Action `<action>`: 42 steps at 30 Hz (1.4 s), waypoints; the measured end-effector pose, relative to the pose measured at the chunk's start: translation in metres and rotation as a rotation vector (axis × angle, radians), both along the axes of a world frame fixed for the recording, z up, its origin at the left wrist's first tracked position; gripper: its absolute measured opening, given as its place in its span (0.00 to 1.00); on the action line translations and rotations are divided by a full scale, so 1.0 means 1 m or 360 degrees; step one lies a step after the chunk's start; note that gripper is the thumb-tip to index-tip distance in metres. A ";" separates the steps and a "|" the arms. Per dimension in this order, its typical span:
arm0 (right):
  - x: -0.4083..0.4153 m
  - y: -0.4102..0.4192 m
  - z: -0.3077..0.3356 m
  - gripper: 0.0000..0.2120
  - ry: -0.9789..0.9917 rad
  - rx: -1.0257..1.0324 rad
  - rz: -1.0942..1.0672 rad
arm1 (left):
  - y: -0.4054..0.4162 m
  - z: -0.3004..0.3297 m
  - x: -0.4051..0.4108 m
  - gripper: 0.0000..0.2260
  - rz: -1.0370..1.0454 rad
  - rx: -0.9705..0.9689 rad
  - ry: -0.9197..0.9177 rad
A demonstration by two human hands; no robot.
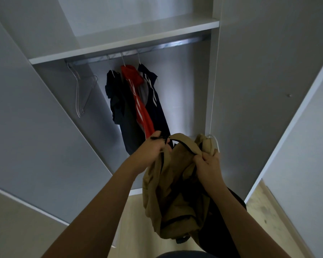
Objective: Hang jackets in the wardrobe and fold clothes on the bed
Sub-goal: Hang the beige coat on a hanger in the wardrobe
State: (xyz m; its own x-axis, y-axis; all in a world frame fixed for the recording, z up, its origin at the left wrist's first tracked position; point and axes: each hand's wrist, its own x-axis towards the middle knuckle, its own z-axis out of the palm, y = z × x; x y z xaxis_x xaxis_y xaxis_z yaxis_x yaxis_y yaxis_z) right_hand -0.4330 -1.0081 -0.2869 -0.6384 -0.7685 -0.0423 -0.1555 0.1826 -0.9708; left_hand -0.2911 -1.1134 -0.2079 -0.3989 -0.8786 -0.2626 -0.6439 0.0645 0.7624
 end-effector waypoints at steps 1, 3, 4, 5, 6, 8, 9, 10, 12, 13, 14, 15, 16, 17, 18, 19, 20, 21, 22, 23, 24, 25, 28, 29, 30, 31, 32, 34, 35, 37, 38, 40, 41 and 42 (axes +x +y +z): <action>-0.001 0.000 0.000 0.13 -0.0012 -0.0009 -0.0002 | 0.003 0.001 0.003 0.07 -0.0020 0.0023 0.0142; -0.002 0.000 -0.001 0.14 -0.0024 -0.0025 0.0004 | 0.006 0.000 0.013 0.12 -0.0092 0.0028 0.0270; -0.003 0.000 -0.001 0.14 -0.0026 -0.0040 0.0012 | 0.005 -0.001 0.014 0.12 -0.0086 0.0036 0.0272; -0.004 0.000 -0.001 0.14 -0.0026 -0.0059 0.0017 | 0.003 -0.003 0.013 0.11 -0.0019 0.0091 0.0321; -0.005 0.001 -0.001 0.14 -0.0027 -0.0081 0.0024 | 0.002 -0.005 0.012 0.10 0.0082 0.0211 0.0390; -0.005 0.001 0.000 0.12 -0.0035 -0.0132 0.0044 | -0.002 -0.005 0.010 0.09 0.0303 0.0547 0.0597; -0.005 0.001 0.001 0.11 -0.0028 -0.0154 0.0054 | -0.005 -0.007 0.011 0.12 0.0401 0.0702 0.0702; -0.004 0.002 0.002 0.12 0.0000 -0.0166 0.0058 | -0.009 -0.009 0.013 0.14 0.0470 0.0817 0.0783; -0.003 0.003 0.004 0.13 0.0101 -0.0176 0.0073 | -0.015 -0.007 0.013 0.18 0.0559 0.0926 0.0882; -0.002 0.004 0.004 0.14 0.0148 -0.0183 0.0089 | -0.018 -0.008 0.010 0.19 0.0581 0.0986 0.0929; 0.000 0.004 0.005 0.14 0.0182 -0.0179 0.0111 | -0.019 -0.008 0.007 0.20 0.0586 0.1038 0.0949; 0.001 0.004 0.005 0.14 0.0209 -0.0175 0.0139 | -0.018 -0.008 0.002 0.19 0.0601 0.1062 0.0939; 0.003 0.005 0.005 0.14 0.0232 -0.0171 0.0173 | -0.018 -0.009 -0.003 0.19 0.0616 0.1045 0.0908; 0.003 0.006 0.004 0.13 0.0257 -0.0163 0.0231 | -0.019 -0.010 -0.007 0.20 0.0634 0.0980 0.0885; 0.002 0.007 0.005 0.12 0.0275 -0.0150 0.0323 | -0.022 -0.011 -0.011 0.22 0.0655 0.0866 0.0865; 0.000 0.010 0.005 0.10 0.0293 -0.0141 0.0448 | -0.025 -0.009 -0.012 0.23 0.0645 0.0718 0.0848; -0.004 0.014 0.007 0.08 0.0271 -0.0143 0.0599 | -0.028 -0.004 -0.012 0.23 0.0571 0.0555 0.0804; -0.008 0.018 0.011 0.05 0.0176 -0.0122 0.0731 | -0.032 0.003 -0.011 0.21 0.0427 0.0395 0.0717; -0.011 0.021 0.015 0.03 0.0008 -0.0091 0.0763 | -0.035 0.011 -0.008 0.16 0.0201 0.0217 0.0581; -0.014 0.023 0.018 0.05 -0.0154 -0.0062 0.0693 | -0.035 0.021 -0.003 0.09 -0.0069 0.0034 0.0407; -0.018 0.023 0.018 0.11 -0.0242 -0.0045 0.0578 | -0.034 0.031 0.001 0.05 -0.0341 -0.0112 0.0242; -0.021 0.021 0.019 0.19 -0.0254 -0.0046 0.0474 | -0.032 0.041 0.004 0.06 -0.0577 -0.0223 0.0111; -0.018 0.010 0.022 0.29 -0.0236 -0.0077 0.0543 | -0.018 0.058 0.006 0.07 -0.0964 -0.0367 -0.0002; -0.015 0.006 0.024 0.29 -0.0201 -0.0058 0.0644 | -0.012 0.061 0.004 0.09 -0.1005 -0.0378 0.0019; -0.012 0.002 0.025 0.31 -0.0137 -0.0034 0.0734 | -0.008 0.063 0.003 0.10 -0.1025 -0.0384 0.0065; -0.009 0.000 0.026 0.32 -0.0061 -0.0005 0.0802 | -0.003 0.064 0.002 0.09 -0.1032 -0.0404 0.0107; -0.007 -0.002 0.027 0.31 -0.0012 0.0006 0.0855 | -0.001 0.064 0.002 0.08 -0.1022 -0.0440 0.0138; -0.001 -0.003 0.031 0.22 -0.0034 -0.0056 0.0908 | 0.001 0.061 0.004 0.06 -0.0950 -0.0543 0.0187; 0.002 -0.004 0.032 0.17 -0.0060 -0.0107 0.0889 | 0.002 0.058 0.007 0.05 -0.0904 -0.0575 0.0207; 0.005 -0.007 0.033 0.14 -0.0025 -0.0153 0.0814 | 0.003 0.050 0.013 0.05 -0.0793 -0.0611 0.0210; 0.006 -0.008 0.034 0.16 -0.0016 -0.0162 0.0790 | 0.000 0.045 0.016 0.04 -0.0694 -0.0583 0.0191; 0.008 -0.007 0.039 0.18 -0.0012 -0.0196 0.0757 | 0.000 0.040 0.022 0.05 -0.0412 -0.0303 0.0310; 0.007 -0.006 0.042 0.18 -0.0017 -0.0221 0.0733 | 0.001 0.038 0.024 0.06 -0.0285 -0.0112 0.0463; 0.005 -0.005 0.045 0.17 -0.0036 -0.0243 0.0700 | 0.002 0.036 0.025 0.06 -0.0198 0.0060 0.0621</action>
